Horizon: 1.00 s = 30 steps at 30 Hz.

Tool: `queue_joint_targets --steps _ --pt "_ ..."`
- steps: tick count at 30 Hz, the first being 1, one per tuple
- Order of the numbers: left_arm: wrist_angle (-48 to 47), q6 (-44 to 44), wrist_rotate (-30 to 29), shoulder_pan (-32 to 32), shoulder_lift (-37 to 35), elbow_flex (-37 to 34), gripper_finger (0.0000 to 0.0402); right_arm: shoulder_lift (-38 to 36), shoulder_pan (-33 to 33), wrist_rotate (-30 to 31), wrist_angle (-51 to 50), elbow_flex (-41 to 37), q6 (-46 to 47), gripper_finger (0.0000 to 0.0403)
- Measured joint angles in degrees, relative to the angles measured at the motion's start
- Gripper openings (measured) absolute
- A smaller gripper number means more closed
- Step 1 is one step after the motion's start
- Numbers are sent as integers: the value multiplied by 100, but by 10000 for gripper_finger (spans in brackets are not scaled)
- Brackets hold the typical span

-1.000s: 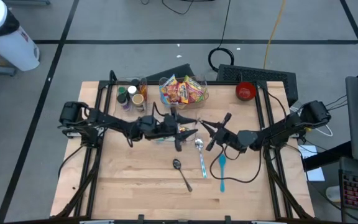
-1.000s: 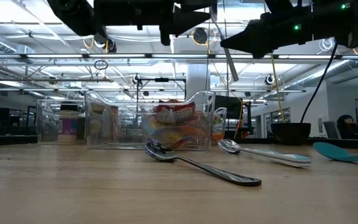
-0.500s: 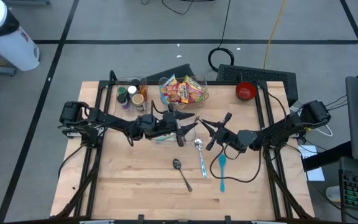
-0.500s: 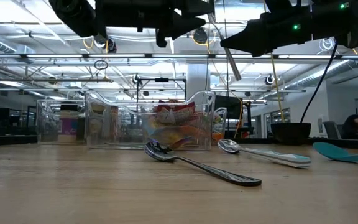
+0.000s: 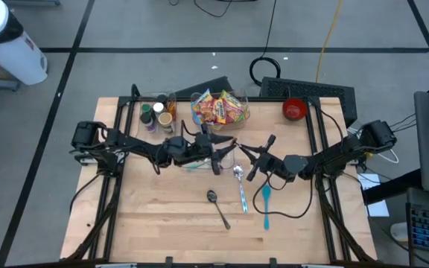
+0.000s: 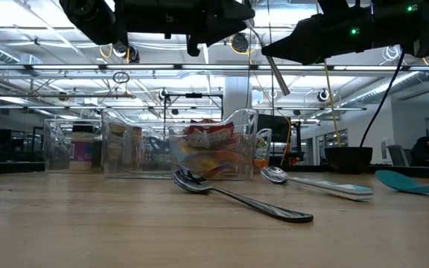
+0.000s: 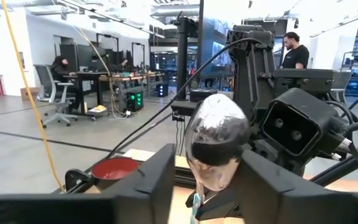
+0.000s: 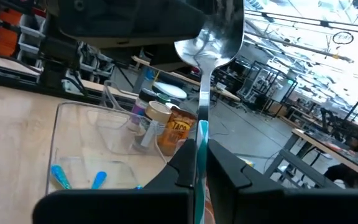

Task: Pick & Place Food Item
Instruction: Put the top blue and white spoon into the bottom transparent bin

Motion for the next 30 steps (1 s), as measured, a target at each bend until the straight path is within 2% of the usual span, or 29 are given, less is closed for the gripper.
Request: queue_joint_targets --steps 9,16,19,23,27,30 --pt "17 21 -159 22 0 -2 12 -7 6 -86 -40 2 176 11" --pt "-17 67 -323 9 -2 -2 6 -11 10 -95 -113 2 442 47" --pt "-273 256 -427 -13 -198 -4 7 -198 170 273 -174 -4 394 69" --pt "-1077 203 -767 -34 -669 -66 5 -637 407 886 -325 0 392 101" --pt "-1335 -350 -968 9 -1082 -479 4 -1051 557 1132 -713 0 437 129" --pt "-768 -770 -997 -1 -1185 -1107 5 -1220 588 1121 -1074 0 469 141"
